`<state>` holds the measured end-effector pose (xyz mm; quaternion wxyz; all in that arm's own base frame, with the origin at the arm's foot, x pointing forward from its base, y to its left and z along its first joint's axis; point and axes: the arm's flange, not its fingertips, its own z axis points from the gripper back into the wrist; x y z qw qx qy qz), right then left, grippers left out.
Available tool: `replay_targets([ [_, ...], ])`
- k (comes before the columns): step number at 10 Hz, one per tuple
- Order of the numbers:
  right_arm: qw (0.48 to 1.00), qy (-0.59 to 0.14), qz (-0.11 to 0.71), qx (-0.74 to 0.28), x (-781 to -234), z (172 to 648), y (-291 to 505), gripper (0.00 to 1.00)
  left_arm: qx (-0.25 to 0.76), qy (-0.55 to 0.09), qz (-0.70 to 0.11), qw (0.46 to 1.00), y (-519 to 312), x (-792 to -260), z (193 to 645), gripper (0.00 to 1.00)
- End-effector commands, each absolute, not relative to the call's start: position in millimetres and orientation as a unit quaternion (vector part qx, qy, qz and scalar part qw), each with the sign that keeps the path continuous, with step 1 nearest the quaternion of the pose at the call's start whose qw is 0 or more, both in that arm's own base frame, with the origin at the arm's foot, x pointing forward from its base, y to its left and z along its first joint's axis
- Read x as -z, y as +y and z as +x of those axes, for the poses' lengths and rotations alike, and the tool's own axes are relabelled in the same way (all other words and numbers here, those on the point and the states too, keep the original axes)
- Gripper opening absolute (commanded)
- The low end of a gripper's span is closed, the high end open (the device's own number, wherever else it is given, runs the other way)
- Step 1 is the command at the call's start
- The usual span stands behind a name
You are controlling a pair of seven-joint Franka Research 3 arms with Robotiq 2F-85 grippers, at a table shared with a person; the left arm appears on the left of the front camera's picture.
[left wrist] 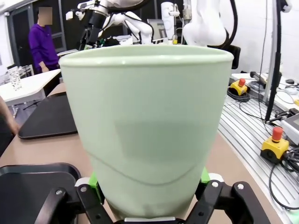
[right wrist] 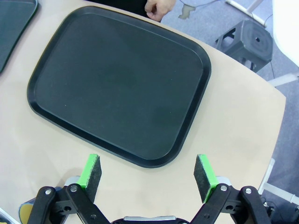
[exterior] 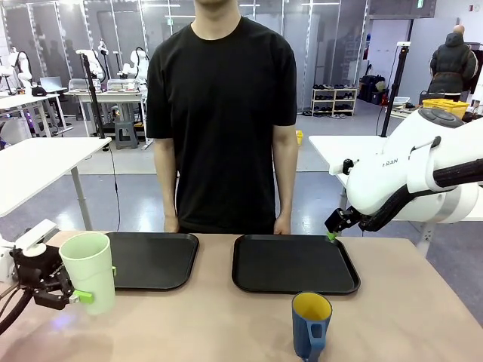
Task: Sort and store the cups by type.
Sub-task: Pick up the Reusable plastic cup, then place the picked Reusable plastic cup into the Flat Tray indicated by the person.
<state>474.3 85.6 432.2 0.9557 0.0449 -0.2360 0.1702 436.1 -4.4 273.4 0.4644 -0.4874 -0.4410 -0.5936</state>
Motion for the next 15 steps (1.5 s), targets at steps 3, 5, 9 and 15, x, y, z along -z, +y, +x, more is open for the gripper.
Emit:
replay_targets([
  [3,0.955,-0.237,0.049,-0.170,-432.7,475.2,83.8,1.00,0.597,-0.437,-0.492,0.459,-6.7,-271.1,437.3,0.40],
  [5,0.955,-0.237,0.049,-0.170,-432.7,475.2,83.8,1.00,0.597,-0.437,-0.492,0.459,-6.7,-271.1,437.3,0.40],
  [9,0.955,-0.237,0.049,-0.170,-432.7,475.2,83.8,1.00,0.597,-0.437,-0.492,0.459,-6.7,-271.1,437.3,0.40],
  [15,0.955,-0.237,0.049,-0.170,-432.7,475.2,83.8,1.00,0.597,-0.437,-0.492,0.459,-6.7,-271.1,437.3,0.40],
])
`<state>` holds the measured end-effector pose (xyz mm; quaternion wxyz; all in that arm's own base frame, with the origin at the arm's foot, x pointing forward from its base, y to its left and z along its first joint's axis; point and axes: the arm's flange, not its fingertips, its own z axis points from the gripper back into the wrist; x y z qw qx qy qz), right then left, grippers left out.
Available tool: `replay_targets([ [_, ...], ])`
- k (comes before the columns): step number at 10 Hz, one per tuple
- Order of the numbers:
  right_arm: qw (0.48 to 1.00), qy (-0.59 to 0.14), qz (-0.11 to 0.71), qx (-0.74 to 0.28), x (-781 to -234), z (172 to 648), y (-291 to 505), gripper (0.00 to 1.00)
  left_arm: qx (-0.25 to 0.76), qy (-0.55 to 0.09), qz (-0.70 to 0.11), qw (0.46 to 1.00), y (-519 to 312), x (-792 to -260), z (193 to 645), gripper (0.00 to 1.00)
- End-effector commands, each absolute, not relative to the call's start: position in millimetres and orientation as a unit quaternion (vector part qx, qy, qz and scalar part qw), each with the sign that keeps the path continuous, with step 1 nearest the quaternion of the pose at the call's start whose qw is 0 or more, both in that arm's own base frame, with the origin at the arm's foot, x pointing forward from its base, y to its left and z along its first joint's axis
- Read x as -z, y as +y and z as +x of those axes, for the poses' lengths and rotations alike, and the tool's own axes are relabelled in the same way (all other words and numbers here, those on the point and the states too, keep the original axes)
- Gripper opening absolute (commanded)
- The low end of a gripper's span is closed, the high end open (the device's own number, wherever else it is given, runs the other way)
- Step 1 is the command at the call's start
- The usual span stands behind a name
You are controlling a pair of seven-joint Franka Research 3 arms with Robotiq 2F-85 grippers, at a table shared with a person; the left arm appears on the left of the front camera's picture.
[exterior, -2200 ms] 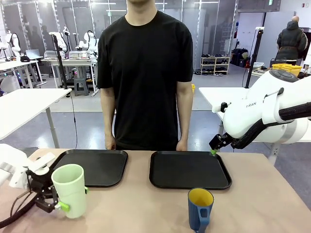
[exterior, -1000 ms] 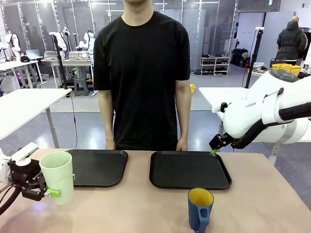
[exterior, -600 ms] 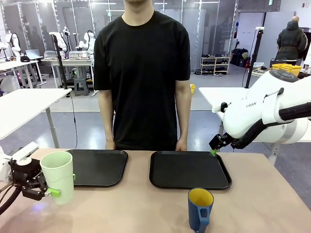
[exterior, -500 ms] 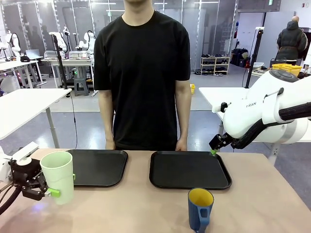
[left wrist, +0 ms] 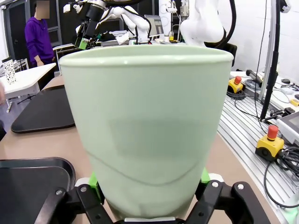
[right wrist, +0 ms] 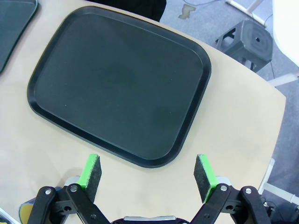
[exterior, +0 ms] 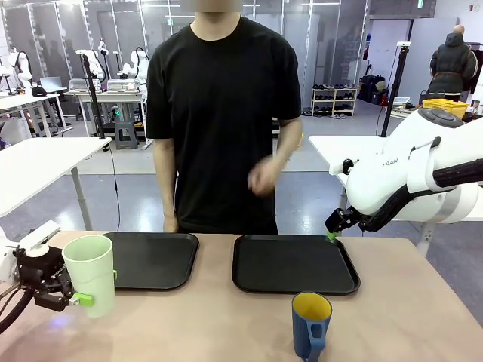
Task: Sort and store the cups by type.
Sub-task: Place the picked Reusable plastic cup into the Flat Tray indicated by the person.
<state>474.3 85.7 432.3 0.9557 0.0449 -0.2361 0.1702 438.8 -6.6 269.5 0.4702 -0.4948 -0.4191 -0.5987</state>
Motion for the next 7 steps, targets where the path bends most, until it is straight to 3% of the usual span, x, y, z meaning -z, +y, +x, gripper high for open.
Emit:
replay_targets([
  [1,0.955,-0.237,0.049,-0.170,-432.7,475.2,83.8,1.00,0.597,-0.437,-0.492,0.459,-6.7,-271.1,437.3,0.40],
  [7,0.955,-0.237,0.049,-0.170,-432.7,475.2,83.8,1.00,0.597,-0.437,-0.492,0.459,-6.7,-271.1,437.3,0.40],
])
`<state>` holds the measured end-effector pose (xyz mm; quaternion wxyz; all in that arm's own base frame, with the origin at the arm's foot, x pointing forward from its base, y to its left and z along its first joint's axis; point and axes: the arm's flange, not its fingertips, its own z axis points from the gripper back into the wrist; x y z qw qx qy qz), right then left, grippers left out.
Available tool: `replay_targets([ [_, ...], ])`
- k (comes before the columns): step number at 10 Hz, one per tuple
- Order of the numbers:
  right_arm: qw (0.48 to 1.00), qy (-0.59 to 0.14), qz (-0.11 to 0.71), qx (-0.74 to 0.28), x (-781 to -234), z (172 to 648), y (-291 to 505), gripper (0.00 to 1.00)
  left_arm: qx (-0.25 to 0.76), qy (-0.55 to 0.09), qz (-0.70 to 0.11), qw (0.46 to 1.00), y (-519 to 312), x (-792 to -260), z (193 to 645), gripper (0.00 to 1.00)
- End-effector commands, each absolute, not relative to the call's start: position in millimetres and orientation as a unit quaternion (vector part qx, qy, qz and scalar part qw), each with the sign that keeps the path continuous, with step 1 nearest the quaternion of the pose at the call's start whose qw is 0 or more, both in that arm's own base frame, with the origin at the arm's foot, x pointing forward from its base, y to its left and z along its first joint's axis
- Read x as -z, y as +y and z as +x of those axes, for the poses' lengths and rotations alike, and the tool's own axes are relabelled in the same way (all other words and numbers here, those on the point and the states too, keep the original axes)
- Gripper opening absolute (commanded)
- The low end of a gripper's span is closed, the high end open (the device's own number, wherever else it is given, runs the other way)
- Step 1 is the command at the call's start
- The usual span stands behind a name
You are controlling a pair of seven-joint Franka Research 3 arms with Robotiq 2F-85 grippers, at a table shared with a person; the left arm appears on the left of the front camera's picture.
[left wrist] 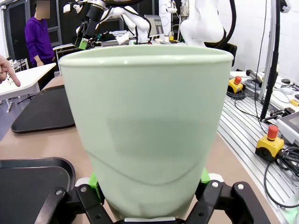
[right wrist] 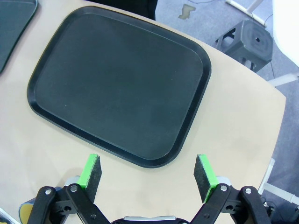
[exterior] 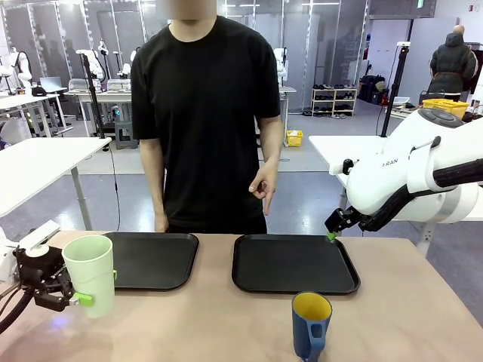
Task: Sort and store the cups by type.
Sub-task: Place the picked Reusable plastic cup into the Flat Tray indicated by the person.
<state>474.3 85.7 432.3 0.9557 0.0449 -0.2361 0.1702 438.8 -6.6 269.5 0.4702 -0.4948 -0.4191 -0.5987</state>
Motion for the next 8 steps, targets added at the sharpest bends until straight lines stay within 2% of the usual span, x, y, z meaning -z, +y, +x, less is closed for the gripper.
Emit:
replay_targets([
  [1,0.955,-0.237,0.049,-0.170,-433,475,84,1.00,0.597,-0.437,-0.492,0.459,-7,-271,437,0.40],
  [2,0.955,-0.237,0.049,-0.170,-433,475,84,1.00,0.597,-0.437,-0.492,0.459,-7,-271,437,0.40],
  [3,0.955,-0.237,0.049,-0.170,-433,475,84,1.00,0.599,-0.419,-0.495,0.470,-7,-269,439,0.83],
  [8,0.955,-0.237,0.049,-0.170,-433,475,84,1.00,0.605,-0.433,-0.497,0.447,-73,-305,482,0.83],
])
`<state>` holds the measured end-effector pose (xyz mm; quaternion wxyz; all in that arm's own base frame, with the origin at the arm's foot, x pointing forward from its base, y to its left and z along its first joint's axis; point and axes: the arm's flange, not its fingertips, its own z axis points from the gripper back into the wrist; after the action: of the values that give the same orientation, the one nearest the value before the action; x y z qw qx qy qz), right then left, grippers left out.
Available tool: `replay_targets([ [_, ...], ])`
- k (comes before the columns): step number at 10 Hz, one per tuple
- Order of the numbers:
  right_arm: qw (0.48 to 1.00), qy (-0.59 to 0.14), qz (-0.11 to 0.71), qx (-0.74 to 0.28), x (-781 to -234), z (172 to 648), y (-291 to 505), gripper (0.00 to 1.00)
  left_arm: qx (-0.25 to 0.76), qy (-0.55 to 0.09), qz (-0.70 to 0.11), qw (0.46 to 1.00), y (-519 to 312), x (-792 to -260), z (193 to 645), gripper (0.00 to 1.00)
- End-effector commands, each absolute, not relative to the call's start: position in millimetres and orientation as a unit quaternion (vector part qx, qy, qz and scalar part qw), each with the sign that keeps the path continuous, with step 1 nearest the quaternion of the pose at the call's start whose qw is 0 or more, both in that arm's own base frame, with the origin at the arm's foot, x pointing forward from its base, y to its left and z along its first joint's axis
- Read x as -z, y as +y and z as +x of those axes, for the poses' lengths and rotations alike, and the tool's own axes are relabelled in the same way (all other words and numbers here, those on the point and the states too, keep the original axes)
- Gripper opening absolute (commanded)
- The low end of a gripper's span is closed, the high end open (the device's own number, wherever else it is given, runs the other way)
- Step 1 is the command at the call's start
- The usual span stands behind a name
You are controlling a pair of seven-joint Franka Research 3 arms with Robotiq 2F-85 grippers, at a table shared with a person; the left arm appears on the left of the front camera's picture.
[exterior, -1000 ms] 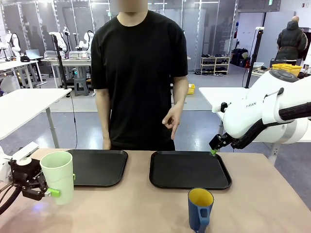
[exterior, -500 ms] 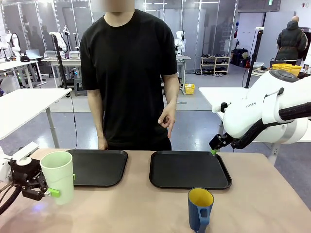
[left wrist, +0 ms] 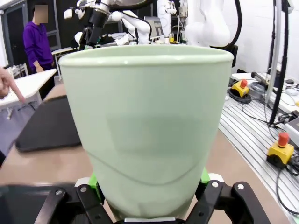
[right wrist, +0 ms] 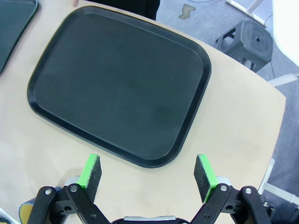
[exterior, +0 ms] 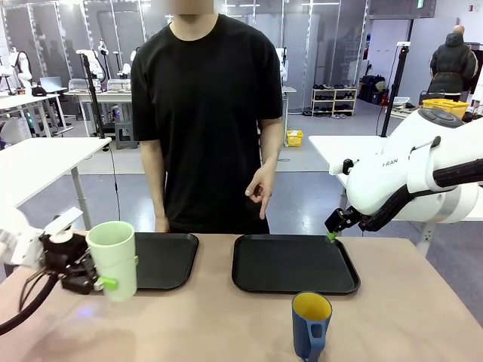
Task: Sort and store the cups by type.
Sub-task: Place the picked Reusable plastic cup into the Flat Tray indicated by the person.
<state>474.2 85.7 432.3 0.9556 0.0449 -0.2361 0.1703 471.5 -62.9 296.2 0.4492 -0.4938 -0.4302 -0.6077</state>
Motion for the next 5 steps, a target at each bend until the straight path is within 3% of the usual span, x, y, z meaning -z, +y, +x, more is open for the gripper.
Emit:
replay_targets([
  [1,0.955,-0.237,0.049,-0.170,-433,475,84,1.00,0.602,-0.435,-0.495,0.451,-88,-311,491,0.83],
  [4,0.955,-0.237,0.049,-0.170,-433,475,84,1.00,0.611,-0.423,-0.500,0.444,-118,-318,509,0.83],
  [5,0.955,-0.237,0.049,-0.170,-433,475,84,1.00,0.609,-0.429,-0.503,0.438,-110,-319,493,0.83],
])
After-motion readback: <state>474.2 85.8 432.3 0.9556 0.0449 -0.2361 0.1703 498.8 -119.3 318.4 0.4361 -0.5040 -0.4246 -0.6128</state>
